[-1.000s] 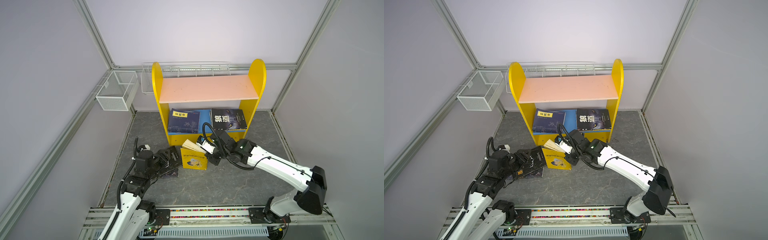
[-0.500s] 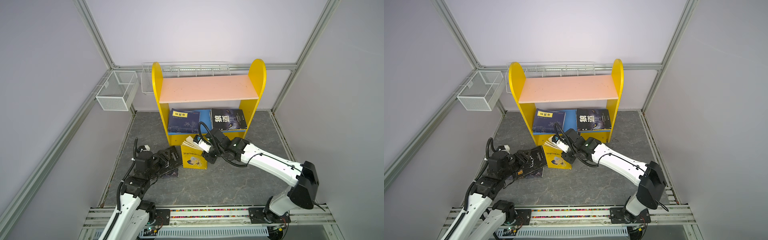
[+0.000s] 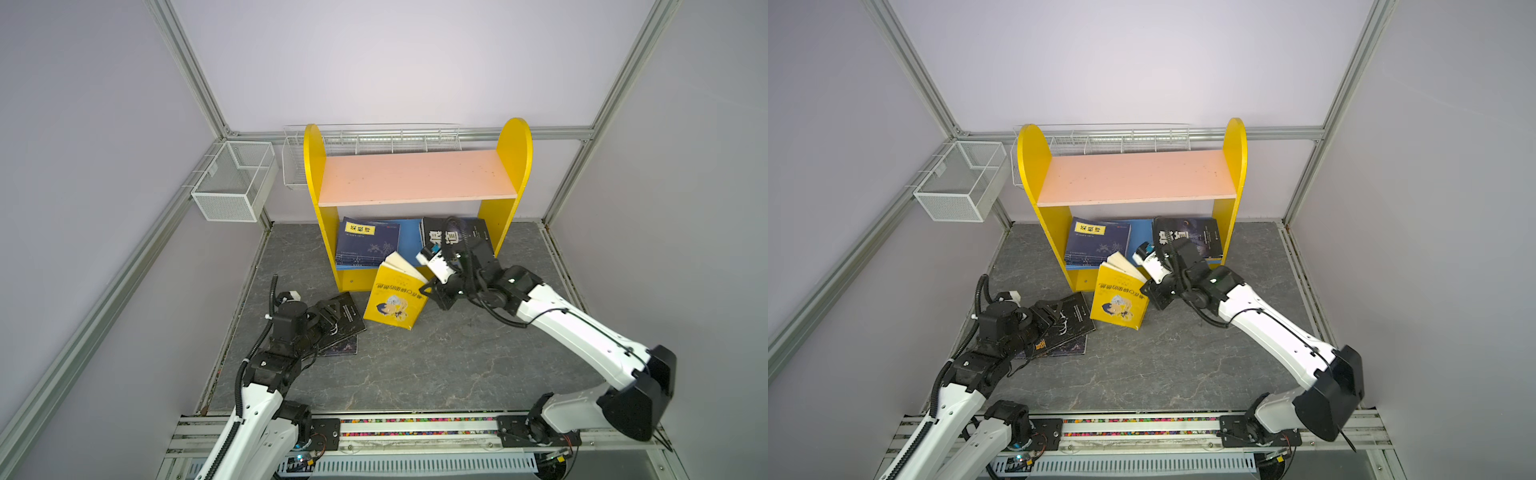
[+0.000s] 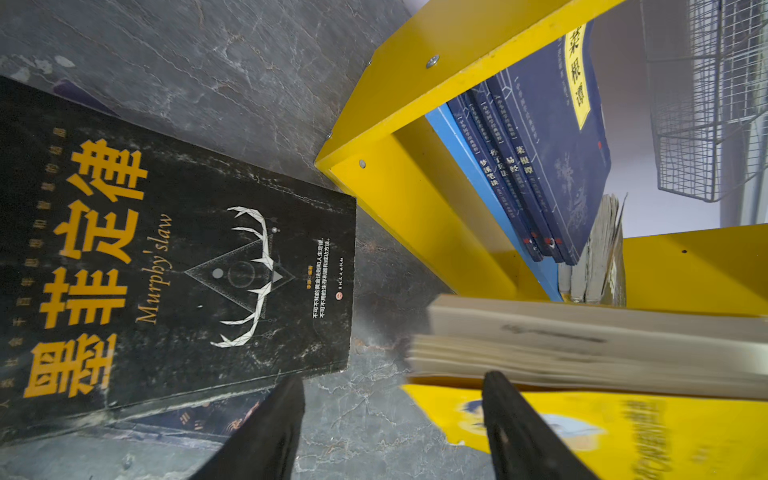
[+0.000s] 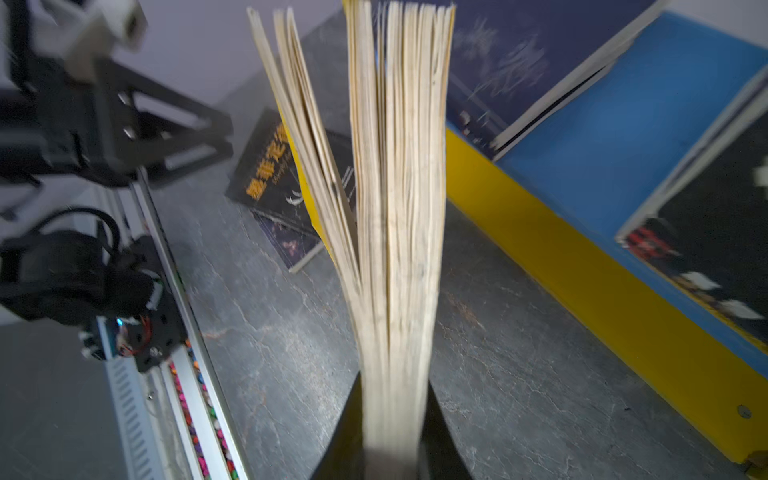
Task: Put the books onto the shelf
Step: 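Carry the yellow comic onto the blue shelf with the right gripper, then push the yellow comic onto the shelf with the left gripper while the right holds it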
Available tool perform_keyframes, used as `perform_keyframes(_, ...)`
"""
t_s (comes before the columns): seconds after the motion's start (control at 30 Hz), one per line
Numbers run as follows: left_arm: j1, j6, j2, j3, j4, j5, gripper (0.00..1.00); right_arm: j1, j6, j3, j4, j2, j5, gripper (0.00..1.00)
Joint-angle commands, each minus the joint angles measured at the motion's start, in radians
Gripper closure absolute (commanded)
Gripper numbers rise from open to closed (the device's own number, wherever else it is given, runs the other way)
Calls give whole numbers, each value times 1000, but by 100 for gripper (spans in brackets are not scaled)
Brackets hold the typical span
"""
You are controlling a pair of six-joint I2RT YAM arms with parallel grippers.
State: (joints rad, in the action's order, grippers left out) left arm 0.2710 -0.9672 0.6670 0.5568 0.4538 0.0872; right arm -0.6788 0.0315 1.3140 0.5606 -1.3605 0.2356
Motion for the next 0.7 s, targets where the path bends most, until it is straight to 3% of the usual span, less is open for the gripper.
perform_keyframes(0.0, 3, 8, 9, -8, -13, -2, 32, 111, 202, -35, -222, 113, 168, 94)
perform_keyframes(0.2, 13, 9, 11, -4, -35, 15, 32, 301, 504, -127, -417, 172, 294, 93)
perform_keyframes(0.43, 80, 8, 12, -1, -185, 95, 30, 381, 671, -235, -592, 202, 440, 94)
perform_keyframes(0.67, 234, -62, 187, 0, -589, 196, 8, 404, 788, -324, -696, 245, 466, 94)
